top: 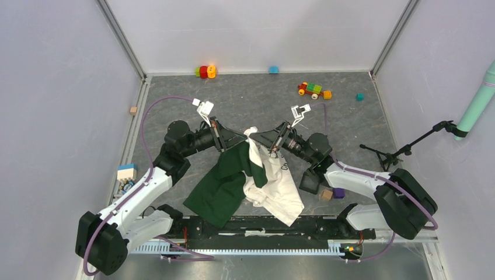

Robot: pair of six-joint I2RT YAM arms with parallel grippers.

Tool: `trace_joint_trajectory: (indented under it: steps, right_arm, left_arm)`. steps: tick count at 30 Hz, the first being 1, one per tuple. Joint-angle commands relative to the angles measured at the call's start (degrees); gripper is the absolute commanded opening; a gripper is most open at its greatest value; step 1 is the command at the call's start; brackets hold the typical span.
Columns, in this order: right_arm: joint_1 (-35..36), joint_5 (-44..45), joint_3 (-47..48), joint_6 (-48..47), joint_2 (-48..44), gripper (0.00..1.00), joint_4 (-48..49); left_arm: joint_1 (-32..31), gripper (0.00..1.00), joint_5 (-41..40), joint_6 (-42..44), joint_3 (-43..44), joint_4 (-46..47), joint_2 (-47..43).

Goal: Remove the brooch from the garment

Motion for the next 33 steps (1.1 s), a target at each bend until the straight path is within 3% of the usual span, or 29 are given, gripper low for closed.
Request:
trace_joint_trajectory:
  steps: [1, 25, 33]
  right_arm:
    - [1.04, -0.49, 3.28, -2.65, 1.08, 0.28, -3.38]
    - [1.53, -6.36, 7.28, -11.95, 0.76, 0.23, -20.53]
    - [1.60, -10.20, 5.32, -11.92, -0.81, 0.31, -15.21]
  left_arm:
    - [-1.15, 0.02, 6.16, 2.71, 2.17, 0.44, -0.82]
    - [-1.17, 0.02, 4.87, 10.24, 10.44, -13.58, -0.07]
    - [-1.11, 0.02, 3.67, 10.71, 11.26, -16.61, 0.92]
